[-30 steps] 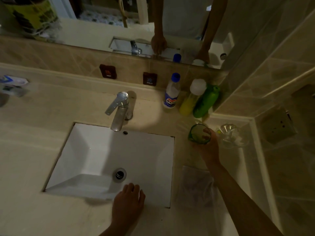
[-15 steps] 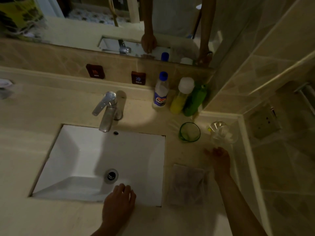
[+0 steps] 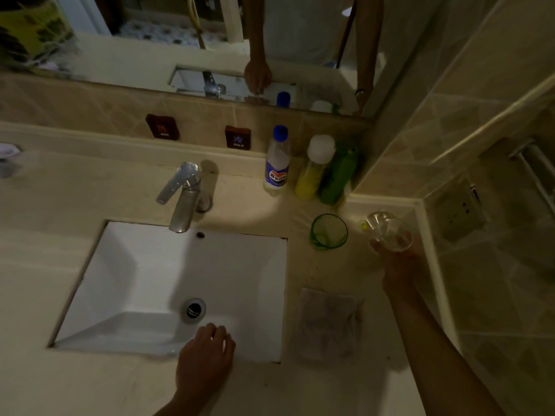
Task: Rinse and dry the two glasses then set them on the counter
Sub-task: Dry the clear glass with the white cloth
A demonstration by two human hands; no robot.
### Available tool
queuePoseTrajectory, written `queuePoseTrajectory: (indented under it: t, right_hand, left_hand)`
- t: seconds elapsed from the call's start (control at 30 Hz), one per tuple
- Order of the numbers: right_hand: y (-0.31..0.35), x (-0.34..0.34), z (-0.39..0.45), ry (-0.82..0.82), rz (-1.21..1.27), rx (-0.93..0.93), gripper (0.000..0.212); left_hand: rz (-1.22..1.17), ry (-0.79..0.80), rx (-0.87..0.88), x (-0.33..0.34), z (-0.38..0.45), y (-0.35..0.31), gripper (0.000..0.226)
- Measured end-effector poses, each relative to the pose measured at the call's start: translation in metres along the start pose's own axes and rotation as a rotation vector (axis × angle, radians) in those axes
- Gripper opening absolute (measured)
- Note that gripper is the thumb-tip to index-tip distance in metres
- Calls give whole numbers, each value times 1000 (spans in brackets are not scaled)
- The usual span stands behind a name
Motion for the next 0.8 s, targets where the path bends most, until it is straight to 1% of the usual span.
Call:
queuePoseTrajectory:
  t: [0.07, 0.13, 0.2, 0.27, 0.37, 0.4, 0.43, 0.47, 0.5, 0.57, 0.6, 0.67, 0.73, 0.8]
  right_hand:
    - [14, -3, -18, 0, -21, 4, 63]
    - [28, -10, -43, -34, -17, -65, 63]
    - [29, -18, -66, 27, -83, -131, 65]
    - [27, -26, -88, 79, -65, -120, 65]
    - [31, -31, -129, 137, -6, -53, 61]
    - [33, -31, -143, 161, 9, -37, 58]
    - [32, -31, -155, 184, 27, -15, 56]
    - [29, -31, -166, 225, 46, 5, 56]
    - [26, -29, -177, 267, 45, 33, 57]
    - [21, -21, -197, 349, -7, 55, 63]
    - [20, -16, -208, 387, -14, 63, 68]
    - [19, -2, -226, 458, 8, 102, 81]
    - [18, 17, -242, 533, 73, 137, 86]
    - [25, 35, -258, 595, 122, 164, 89]
  left_hand:
    - [0, 2, -11, 1, 0, 1, 25]
    - [-3, -3, -5, 0, 0, 0, 25]
    - [16, -8, 27, 2, -1, -1, 24]
    - [10, 5, -8, 7, 0, 0, 27]
    - [-50, 97, -102, 9, -1, 2, 31]
    - [-109, 137, -151, 6, -1, 1, 31]
    - [-196, 163, -221, 0, 1, -2, 31]
    - [-323, 152, -303, -4, 5, -3, 31]
    - [-499, 149, -394, -11, 10, -6, 29]
    - [-950, 180, -463, -34, 18, -14, 23]
    - [-1125, 177, -440, -46, 19, -18, 21]
    - [-1322, 169, -311, -76, 10, -32, 24]
    - [-1448, 199, -173, -105, -7, -47, 28]
    - [-1501, 246, -60, -120, -22, -54, 30]
Point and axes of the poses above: each hand's wrist, its own z-axis towards the middle knuckle, its own x-axis out of the palm, y = z × x, the point moved 1 cm from there along z, towards the middle knuckle, and after that the axes turned 6 degrees about y, right-handed, at the moved point
